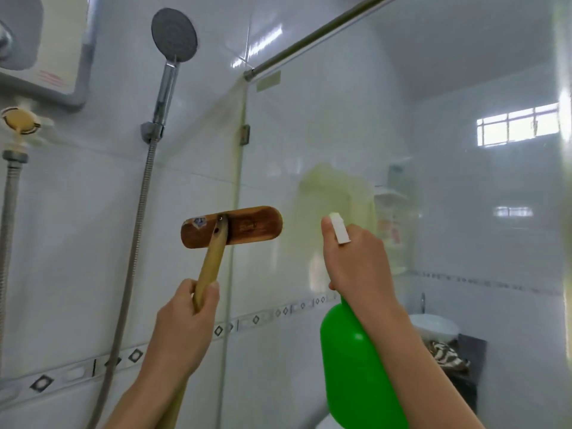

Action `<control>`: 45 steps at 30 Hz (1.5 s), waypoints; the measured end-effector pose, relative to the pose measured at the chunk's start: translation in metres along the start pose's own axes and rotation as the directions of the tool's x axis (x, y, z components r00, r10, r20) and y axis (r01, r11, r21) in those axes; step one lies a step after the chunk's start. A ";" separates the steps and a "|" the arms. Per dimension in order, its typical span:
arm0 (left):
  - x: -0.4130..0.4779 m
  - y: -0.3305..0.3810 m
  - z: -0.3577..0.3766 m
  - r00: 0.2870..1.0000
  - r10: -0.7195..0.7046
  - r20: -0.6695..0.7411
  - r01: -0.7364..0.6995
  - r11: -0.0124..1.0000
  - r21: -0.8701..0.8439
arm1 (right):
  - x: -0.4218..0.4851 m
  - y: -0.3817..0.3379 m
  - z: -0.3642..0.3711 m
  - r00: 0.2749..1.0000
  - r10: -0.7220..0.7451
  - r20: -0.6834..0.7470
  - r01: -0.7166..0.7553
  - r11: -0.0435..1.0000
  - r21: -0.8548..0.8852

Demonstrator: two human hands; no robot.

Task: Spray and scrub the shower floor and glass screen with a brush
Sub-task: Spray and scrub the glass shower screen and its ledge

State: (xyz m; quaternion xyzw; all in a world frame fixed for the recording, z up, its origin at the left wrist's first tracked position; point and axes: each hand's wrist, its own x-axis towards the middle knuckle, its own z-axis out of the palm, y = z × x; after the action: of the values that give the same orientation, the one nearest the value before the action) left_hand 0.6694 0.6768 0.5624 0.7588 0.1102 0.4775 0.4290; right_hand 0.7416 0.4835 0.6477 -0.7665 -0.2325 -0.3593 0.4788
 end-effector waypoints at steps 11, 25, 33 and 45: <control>0.076 -0.005 0.022 0.998 0.055 0.037 -0.052 0.996 -0.070 | 0.045 0.010 0.025 0.980 -0.018 -0.199 -0.016 0.986 -0.165; 0.128 -0.014 0.017 0.982 0.167 0.093 -0.151 0.976 -0.159 | 0.048 0.008 0.063 0.992 -0.007 -0.122 -0.033 0.944 -0.327; 0.139 -0.026 0.019 0.974 0.187 0.127 -0.160 0.967 -0.199 | 0.042 0.020 0.061 0.985 0.024 -0.172 -0.080 0.940 -0.331; 0.126 -0.024 0.061 0.959 0.196 0.203 -0.148 0.963 -0.227 | 0.037 0.033 0.032 0.967 0.071 -0.246 -0.148 0.940 -0.309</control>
State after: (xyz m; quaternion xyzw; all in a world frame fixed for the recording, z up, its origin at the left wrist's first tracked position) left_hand 0.7907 0.7306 0.6134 0.7650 -0.0565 0.4335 0.4729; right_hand 0.7990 0.4986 0.6483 -0.7995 -0.0697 -0.4520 0.3893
